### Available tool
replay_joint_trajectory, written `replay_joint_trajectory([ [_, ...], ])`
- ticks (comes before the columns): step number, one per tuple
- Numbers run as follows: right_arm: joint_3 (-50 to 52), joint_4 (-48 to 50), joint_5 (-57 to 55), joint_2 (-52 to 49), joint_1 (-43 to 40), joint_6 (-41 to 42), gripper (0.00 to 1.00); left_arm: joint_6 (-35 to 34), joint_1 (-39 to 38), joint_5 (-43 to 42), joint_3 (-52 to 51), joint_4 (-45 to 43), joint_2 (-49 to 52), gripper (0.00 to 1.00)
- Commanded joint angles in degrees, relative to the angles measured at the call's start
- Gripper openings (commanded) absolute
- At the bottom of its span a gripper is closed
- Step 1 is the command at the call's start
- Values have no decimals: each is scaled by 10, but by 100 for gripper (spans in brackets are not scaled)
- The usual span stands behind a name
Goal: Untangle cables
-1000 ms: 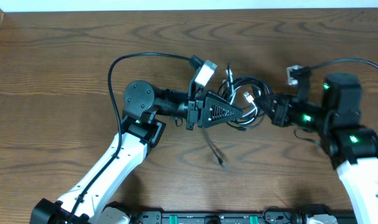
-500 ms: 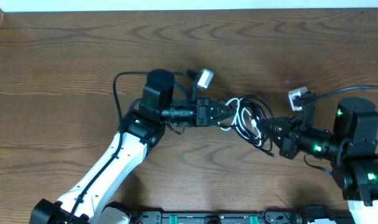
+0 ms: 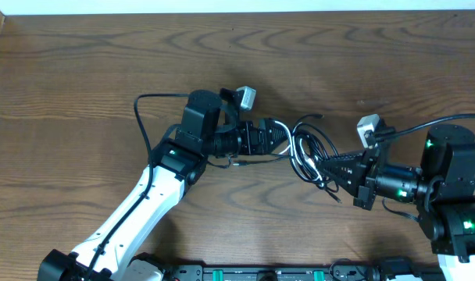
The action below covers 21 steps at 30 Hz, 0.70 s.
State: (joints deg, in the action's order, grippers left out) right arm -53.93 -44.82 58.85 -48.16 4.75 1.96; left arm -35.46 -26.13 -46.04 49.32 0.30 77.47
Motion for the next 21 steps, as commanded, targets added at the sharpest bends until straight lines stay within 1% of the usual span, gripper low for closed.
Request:
replay_joint_trajectory([
  [1, -7, 0, 15, -5, 0, -15, 1, 142, 5, -24, 4, 25, -4, 91],
  [2, -7, 0, 17, -6, 0, -5, 1, 158, 10, -12, 4, 36, -4, 91],
  [4, -7, -3, 17, -9, -1, 10, 1, 162, 23, 23, 4, 53, -4, 91],
  [8, -7, -3, 12, -11, -3, 47, 1, 156, 59, 33, 4, 57, -5, 91],
  [10, -7, -2, 6, -16, -7, 81, 1, 95, 84, 33, 4, 55, -6, 91],
  [12, -7, -3, -9, -27, -7, 109, 1, -13, 103, 25, 4, 55, -5, 91],
  [13, -7, -4, -17, -31, -7, 114, 1, -36, 105, 6, 4, 52, -5, 91],
  [14, -7, -4, -23, -36, -7, 113, 1, -37, 105, -23, 4, 45, -5, 91],
  [15, -7, -3, -29, -42, -7, 113, 1, -24, 101, -58, 4, 38, -5, 93],
  [16, -7, -2, -36, -48, -7, 113, 1, 10, 96, -104, 4, 35, -5, 95],
  [20, -7, 3, -49, -72, -7, 114, 1, 171, 82, -264, 4, 50, -5, 96],
  [21, -7, 2, -49, -76, -7, 115, 1, 197, 82, -291, 4, 53, -5, 96],
])
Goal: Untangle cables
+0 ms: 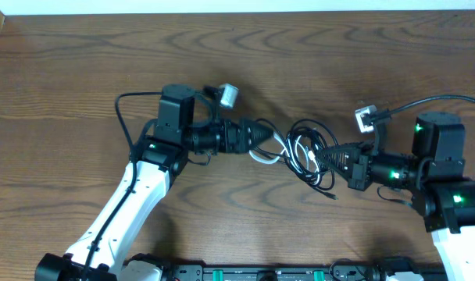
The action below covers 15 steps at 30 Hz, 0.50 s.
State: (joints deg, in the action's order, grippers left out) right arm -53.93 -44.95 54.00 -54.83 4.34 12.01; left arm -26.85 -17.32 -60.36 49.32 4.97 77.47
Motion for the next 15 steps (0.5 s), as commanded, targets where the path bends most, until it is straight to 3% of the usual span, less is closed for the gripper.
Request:
replay_joint_trajectory([
  [1, -7, 1, -1, -14, -3, 15, 1, 130, -7, -169, 4, 6, -5, 96],
  [7, -7, -16, 19, -24, -3, -24, 1, 245, -6, -214, 4, 6, -5, 96],
  [11, -7, -38, 112, -24, -3, -122, 1, 258, -6, -165, 4, 5, -5, 96],
  [15, -7, -74, 156, -25, -3, -173, 1, 314, -6, -156, 4, 5, -5, 96],
])
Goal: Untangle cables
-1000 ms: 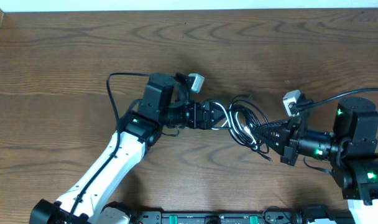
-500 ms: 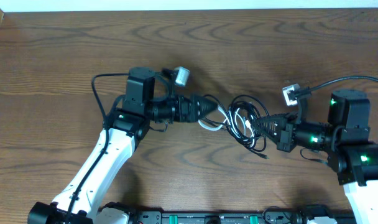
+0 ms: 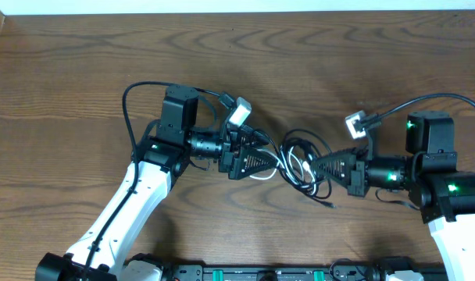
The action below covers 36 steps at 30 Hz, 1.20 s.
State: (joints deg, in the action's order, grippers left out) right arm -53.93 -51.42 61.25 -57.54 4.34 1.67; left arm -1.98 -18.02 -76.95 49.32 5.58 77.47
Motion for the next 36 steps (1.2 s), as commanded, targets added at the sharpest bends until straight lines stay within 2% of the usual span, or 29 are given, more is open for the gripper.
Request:
replay_joint_trajectory([
  [1, -7, -17, 93, 1, -3, -79, 1, 76, 3, 19, 4, -1, -5, 96],
  [4, -7, -39, 117, 2, -3, -104, 1, 78, 10, 57, 4, -3, -5, 96],
  [9, -7, -64, 148, 2, -3, -104, 1, 78, 24, 63, 4, -25, -5, 96],
  [14, -7, -114, 56, 2, -3, -104, 1, 77, 77, 93, 4, -40, -5, 96],
  [18, -7, -116, 89, 1, -3, -116, 1, 77, 103, 20, 4, -48, -5, 96],
  [25, -7, -94, 126, -1, -2, -125, 1, 94, 86, -132, 4, -47, -5, 96],
  [36, -7, -91, 189, -7, -1, -131, 1, 133, 1, -120, 4, -48, -5, 96],
])
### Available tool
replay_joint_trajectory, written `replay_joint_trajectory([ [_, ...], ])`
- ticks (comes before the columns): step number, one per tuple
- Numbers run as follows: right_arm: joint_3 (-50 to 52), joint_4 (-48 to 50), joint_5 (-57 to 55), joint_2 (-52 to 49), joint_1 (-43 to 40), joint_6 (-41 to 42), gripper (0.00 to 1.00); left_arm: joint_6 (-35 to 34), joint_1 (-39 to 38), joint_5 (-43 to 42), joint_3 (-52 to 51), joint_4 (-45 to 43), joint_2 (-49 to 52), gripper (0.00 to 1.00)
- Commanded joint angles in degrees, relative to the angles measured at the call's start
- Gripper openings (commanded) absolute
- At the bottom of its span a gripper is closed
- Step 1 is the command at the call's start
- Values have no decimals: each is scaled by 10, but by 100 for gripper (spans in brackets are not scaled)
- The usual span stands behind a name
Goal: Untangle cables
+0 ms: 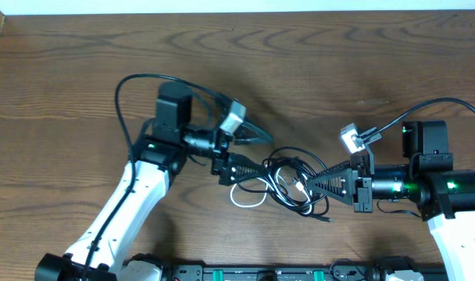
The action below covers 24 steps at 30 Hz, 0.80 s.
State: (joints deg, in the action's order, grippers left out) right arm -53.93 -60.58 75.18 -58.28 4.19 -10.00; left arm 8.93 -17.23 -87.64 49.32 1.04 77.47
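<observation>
A tangle of black cables (288,178) lies at the table's middle, and a white cable (248,201) loops out of its lower left side. My left gripper (257,165) reaches in from the left, rolled on its wrist, and looks shut on a black strand at the tangle's left edge. From the right, my right gripper (308,186) points left, its fingers (331,186) narrowed to a tip inside the tangle's right side, apparently shut on cable there. A loose black end (325,221) trails below the tangle.
The brown wooden table (339,70) spreads all around. The left arm's own black lead (132,86) arcs over its wrist, and the right arm's lead (448,101) curves behind it. A black rail (261,273) runs along the front edge.
The left gripper's spread fingers have closed and the wrist has rolled further. The right gripper has shifted down and left. The tangle now sits lower, and the white loop hangs out below it.
Both grippers first met at a tight bundle right of centre. Then the left gripper stood further left with a white strand showing between the arms. Later its fingers were spread at the bundle. Now both hold the tangle, which is lower and looser.
</observation>
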Motion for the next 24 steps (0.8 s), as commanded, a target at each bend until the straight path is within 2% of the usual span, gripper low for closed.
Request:
replay_joint_trajectory([
  [1, -7, 1, 50, 1, 0, -14, 1, 24, -8, -13, 4, -3, -5, 96],
  [11, -7, 42, 92, 0, 6, -14, 1, 24, -46, -17, 4, -3, -5, 95],
  [12, -7, 44, 92, 0, 8, -14, 1, 24, -51, -17, 4, -3, -5, 90],
  [17, -7, 44, 92, -2, 12, -14, 1, 24, -67, -17, 4, -3, -5, 81],
  [19, -7, 44, 92, -2, 12, -14, 1, 24, -73, -17, 4, -3, -5, 75],
  [24, -7, 45, 90, -2, 12, -14, 1, 25, -83, -17, 4, -3, -5, 53],
])
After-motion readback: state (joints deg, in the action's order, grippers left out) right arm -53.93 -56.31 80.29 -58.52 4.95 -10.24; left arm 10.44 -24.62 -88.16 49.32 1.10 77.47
